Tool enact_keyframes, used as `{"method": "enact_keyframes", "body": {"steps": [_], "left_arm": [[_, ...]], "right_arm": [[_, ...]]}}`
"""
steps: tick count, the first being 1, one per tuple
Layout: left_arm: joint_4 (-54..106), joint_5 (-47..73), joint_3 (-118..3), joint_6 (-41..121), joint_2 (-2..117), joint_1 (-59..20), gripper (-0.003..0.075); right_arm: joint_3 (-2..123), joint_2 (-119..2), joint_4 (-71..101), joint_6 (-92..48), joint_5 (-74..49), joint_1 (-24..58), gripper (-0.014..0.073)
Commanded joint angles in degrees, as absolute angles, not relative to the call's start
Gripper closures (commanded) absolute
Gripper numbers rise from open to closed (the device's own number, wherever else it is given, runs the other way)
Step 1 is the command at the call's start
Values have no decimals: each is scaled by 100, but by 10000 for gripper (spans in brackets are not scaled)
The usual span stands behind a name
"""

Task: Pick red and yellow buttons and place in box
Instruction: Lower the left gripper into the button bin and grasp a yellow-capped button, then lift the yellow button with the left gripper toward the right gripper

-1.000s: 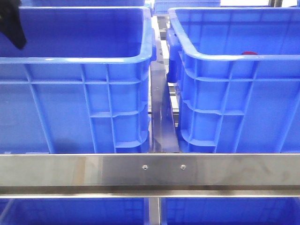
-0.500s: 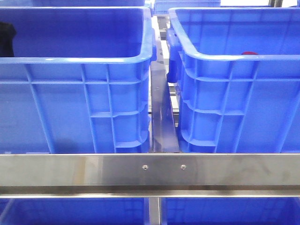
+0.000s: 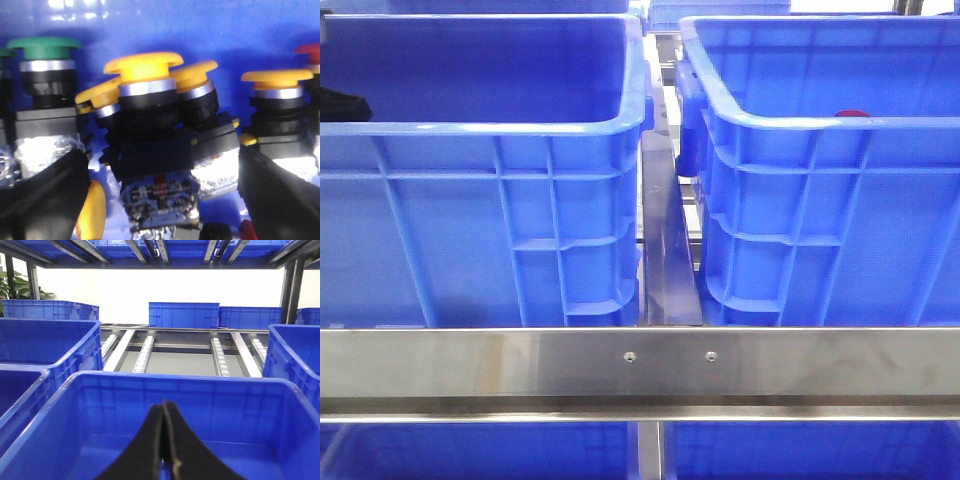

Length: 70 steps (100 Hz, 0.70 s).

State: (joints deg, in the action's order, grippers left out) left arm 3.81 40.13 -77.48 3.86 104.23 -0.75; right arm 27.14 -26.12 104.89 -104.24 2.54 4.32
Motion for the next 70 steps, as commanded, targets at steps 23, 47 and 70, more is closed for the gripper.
{"method": "enact_keyframes", "body": {"steps": [23, 47, 70], "left_arm": [[402, 3702, -7925, 338, 10159, -65, 356], [380, 3676, -7925, 347, 9996, -65, 740], [391, 3854, -7925, 360, 9444, -97, 739]], "right_arm": [[2859, -2631, 10990, -10427, 87, 432, 662], [2859, -2631, 10990, -10427, 87, 432, 662], [2859, -2631, 10990, -10427, 87, 432, 662]]}}
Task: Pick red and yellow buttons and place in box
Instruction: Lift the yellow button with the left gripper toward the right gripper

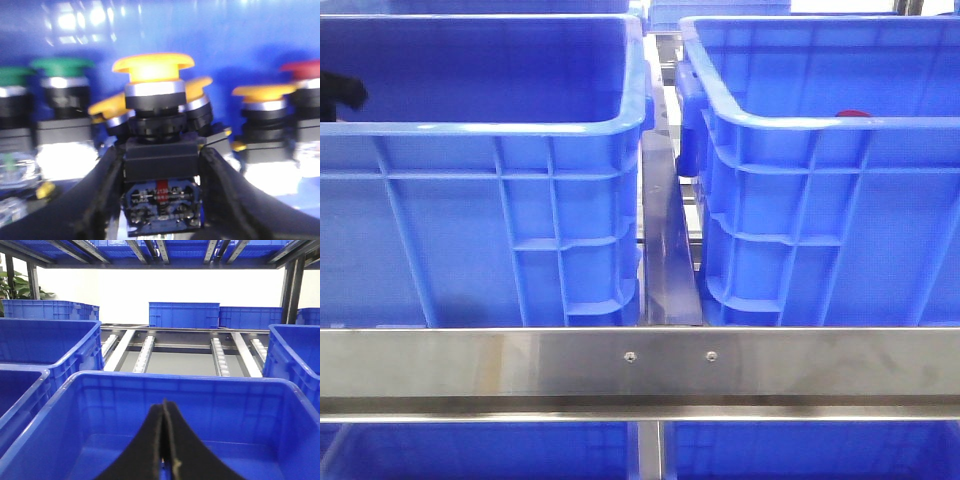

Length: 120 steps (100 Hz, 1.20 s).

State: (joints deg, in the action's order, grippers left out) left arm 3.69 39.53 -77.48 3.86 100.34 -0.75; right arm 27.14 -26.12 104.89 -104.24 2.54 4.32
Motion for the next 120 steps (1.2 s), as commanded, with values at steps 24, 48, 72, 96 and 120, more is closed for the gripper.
{"method": "enact_keyframes", "body": {"steps": [24, 48, 72, 96, 120], "left_arm": [[391, 4180, -7925, 363, 8458, -658, 739], [391, 4554, -7925, 374, 7628, -2030, 739], [391, 4619, -7925, 373, 7221, -3696, 739], [351, 4558, -7925, 376, 7190, -5071, 739], [259, 4490, -7925, 376, 7190, -5383, 739]], "right_arm": [[2859, -2631, 10990, -10427, 87, 432, 662], [2859, -2631, 10990, -10427, 82, 432, 662], [2859, -2631, 10990, -10427, 41, 432, 662], [2859, -2631, 10990, -10427, -107, 432, 662], [2859, -2631, 10990, -10427, -591, 432, 599]]}}
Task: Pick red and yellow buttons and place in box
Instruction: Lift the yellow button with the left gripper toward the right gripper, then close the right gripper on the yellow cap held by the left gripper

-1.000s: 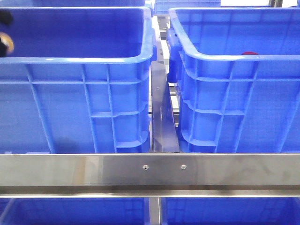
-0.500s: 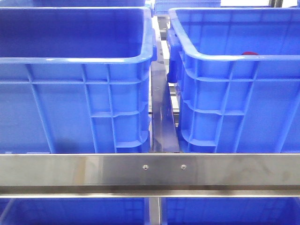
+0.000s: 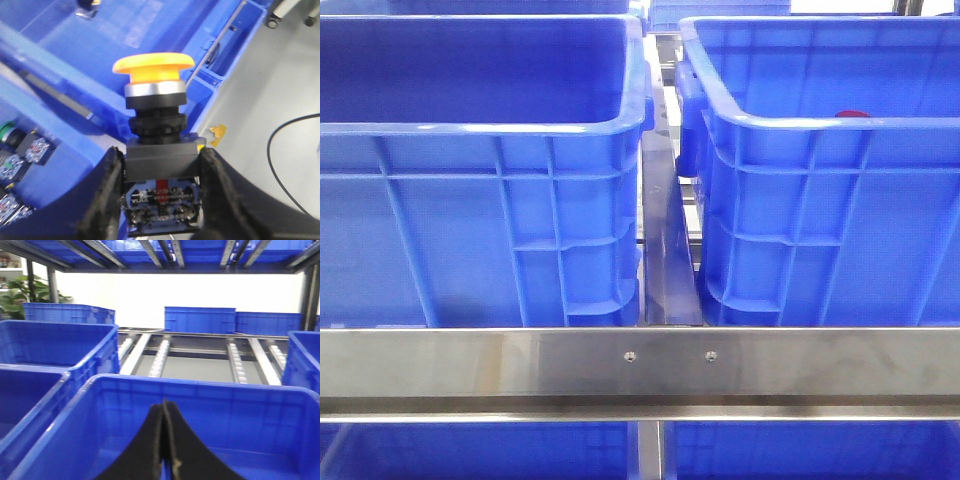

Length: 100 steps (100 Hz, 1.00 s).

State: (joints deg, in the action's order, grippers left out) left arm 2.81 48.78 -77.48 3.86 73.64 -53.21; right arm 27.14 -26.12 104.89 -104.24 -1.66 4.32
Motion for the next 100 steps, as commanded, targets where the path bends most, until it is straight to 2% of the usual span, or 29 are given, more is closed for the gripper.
{"method": "enact_keyframes", "body": {"steps": [1, 12, 19, 20, 31, 42, 64, 82, 100], "left_arm": [[259, 4490, -7925, 376, 7190, -5383, 739], [259, 4490, -7925, 376, 7190, -5383, 739], [259, 4490, -7925, 376, 7190, -5383, 739], [259, 4490, -7925, 376, 7190, -5383, 739], [259, 4490, -7925, 376, 7190, -5383, 739], [259, 4490, -7925, 376, 7190, -5383, 739], [259, 4490, -7925, 376, 7190, -5383, 739], [259, 4490, -7925, 376, 7190, -5383, 739], [259, 4490, -7925, 376, 7190, -5383, 739]], "right_arm": [[2859, -2631, 10990, -10427, -615, 432, 582], [2859, -2631, 10990, -10427, -901, 432, 401], [2859, -2631, 10990, -10427, -1081, 432, 256], [2859, -2631, 10990, -10427, -1117, 432, 216], [2859, -2631, 10990, -10427, -1426, 432, 87], [2859, -2631, 10990, -10223, -1799, 432, 86], [2870, -2818, 10990, -7835, -2395, 432, 86], [2903, -3487, 10996, -6388, -3780, 432, 86], [3118, -4381, 10996, -5868, -4770, 432, 86]]}}
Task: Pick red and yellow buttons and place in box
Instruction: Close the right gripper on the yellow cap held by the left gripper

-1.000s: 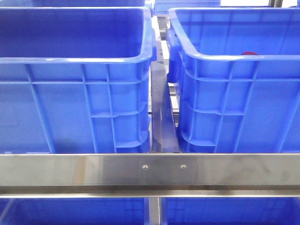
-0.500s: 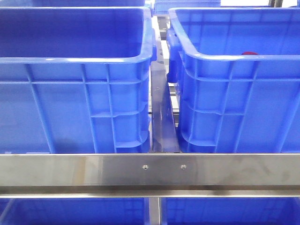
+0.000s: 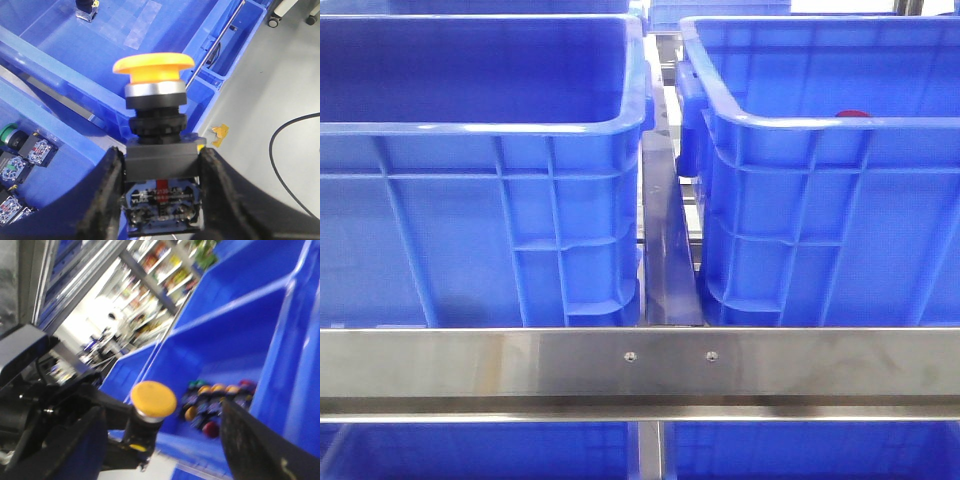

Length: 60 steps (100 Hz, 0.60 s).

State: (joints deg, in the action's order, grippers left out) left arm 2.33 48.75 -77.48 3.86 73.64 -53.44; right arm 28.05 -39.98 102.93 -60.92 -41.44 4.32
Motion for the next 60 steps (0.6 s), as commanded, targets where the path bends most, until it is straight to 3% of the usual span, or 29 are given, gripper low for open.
{"method": "enact_keyframes", "body": {"steps": [1, 35, 60], "left_arm": [[259, 4490, -7925, 376, 7190, -5383, 739], [269, 4490, -7925, 376, 7190, -5383, 739], [280, 4490, -7925, 376, 7190, -5383, 739]], "right_arm": [[3131, -4412, 10996, -5857, -4798, 432, 86], [3842, -5884, 10996, -5680, -6192, 432, 86], [4197, -6378, 10996, -5658, -6395, 542, 86]]}}
